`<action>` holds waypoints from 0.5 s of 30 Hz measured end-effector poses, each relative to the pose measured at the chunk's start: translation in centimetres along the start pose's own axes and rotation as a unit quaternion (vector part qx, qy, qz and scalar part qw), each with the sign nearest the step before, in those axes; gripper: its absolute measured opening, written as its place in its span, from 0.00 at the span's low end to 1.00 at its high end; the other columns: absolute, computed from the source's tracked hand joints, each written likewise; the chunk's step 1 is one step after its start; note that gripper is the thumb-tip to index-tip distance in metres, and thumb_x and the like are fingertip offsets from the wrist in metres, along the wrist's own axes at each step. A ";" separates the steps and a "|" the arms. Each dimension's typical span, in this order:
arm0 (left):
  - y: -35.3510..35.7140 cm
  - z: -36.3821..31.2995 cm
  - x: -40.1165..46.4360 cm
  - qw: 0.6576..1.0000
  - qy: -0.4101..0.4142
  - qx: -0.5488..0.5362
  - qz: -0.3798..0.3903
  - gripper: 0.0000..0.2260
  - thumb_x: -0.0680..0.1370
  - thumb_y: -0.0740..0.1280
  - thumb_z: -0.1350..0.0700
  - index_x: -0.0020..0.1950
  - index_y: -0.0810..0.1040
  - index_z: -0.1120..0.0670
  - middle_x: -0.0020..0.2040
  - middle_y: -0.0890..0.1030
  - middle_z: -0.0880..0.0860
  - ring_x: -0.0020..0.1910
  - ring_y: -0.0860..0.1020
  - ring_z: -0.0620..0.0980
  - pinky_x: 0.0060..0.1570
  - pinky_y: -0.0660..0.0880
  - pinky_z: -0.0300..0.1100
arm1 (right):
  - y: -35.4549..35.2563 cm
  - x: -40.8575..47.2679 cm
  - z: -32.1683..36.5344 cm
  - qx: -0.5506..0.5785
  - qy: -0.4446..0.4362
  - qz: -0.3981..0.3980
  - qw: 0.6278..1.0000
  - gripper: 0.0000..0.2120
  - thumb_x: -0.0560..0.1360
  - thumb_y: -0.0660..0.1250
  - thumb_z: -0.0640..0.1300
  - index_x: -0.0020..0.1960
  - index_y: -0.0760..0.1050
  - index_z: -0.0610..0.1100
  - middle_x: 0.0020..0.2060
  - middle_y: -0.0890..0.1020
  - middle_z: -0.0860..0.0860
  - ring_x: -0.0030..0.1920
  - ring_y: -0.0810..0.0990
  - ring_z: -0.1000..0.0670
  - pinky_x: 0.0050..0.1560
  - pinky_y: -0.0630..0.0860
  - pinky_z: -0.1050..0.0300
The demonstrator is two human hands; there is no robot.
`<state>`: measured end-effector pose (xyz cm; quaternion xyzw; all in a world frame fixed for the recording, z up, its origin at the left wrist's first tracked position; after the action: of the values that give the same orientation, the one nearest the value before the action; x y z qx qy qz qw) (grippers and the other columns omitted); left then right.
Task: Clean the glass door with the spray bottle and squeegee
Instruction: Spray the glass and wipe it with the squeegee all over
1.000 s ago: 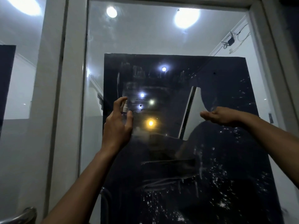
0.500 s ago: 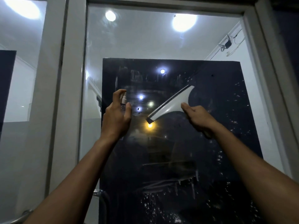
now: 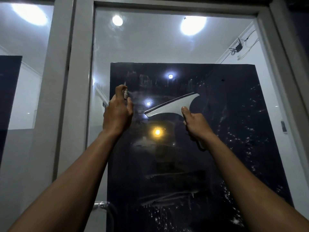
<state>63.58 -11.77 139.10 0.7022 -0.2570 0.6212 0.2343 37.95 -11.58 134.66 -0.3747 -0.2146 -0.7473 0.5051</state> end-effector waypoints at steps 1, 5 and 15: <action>0.0 0.2 0.0 1.000 -0.005 0.003 -0.001 0.15 0.84 0.60 0.53 0.71 0.63 0.51 0.54 0.80 0.59 0.45 0.80 0.60 0.46 0.80 0.57 | -0.2 -0.1 0.0 0.009 0.001 -0.004 1.000 0.27 0.81 0.58 0.65 0.31 0.63 0.47 0.21 0.66 0.54 0.23 0.63 0.53 0.25 0.60 0.61; -0.3 0.4 -0.4 1.000 -0.010 -0.002 -0.011 0.17 0.84 0.60 0.54 0.72 0.63 0.51 0.53 0.79 0.60 0.45 0.80 0.61 0.46 0.80 0.57 | -0.3 -0.4 0.3 0.041 0.010 -0.005 0.999 0.27 0.81 0.57 0.64 0.30 0.64 0.47 0.20 0.67 0.55 0.20 0.63 0.55 0.22 0.60 0.63; -1.6 0.6 -1.0 0.999 0.031 -0.036 -0.011 0.20 0.84 0.63 0.55 0.75 0.63 0.49 0.47 0.75 0.49 0.40 0.76 0.52 0.42 0.79 0.52 | 4.8 3.1 6.3 0.169 0.053 -0.032 0.984 0.22 0.85 0.53 0.55 0.37 0.68 0.44 0.22 0.66 0.51 0.17 0.63 0.54 0.23 0.65 0.64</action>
<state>64.92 -10.89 138.06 0.6769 -0.2636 0.6302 0.2740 43.87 -10.95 140.72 -0.2371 -0.3229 -0.7344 0.5479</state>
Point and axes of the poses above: each hand's wrist, its own x-axis towards the middle knuckle, its own y-axis out of the palm, z = x × y, the point moved 2 cm from there along x, towards the middle knuckle
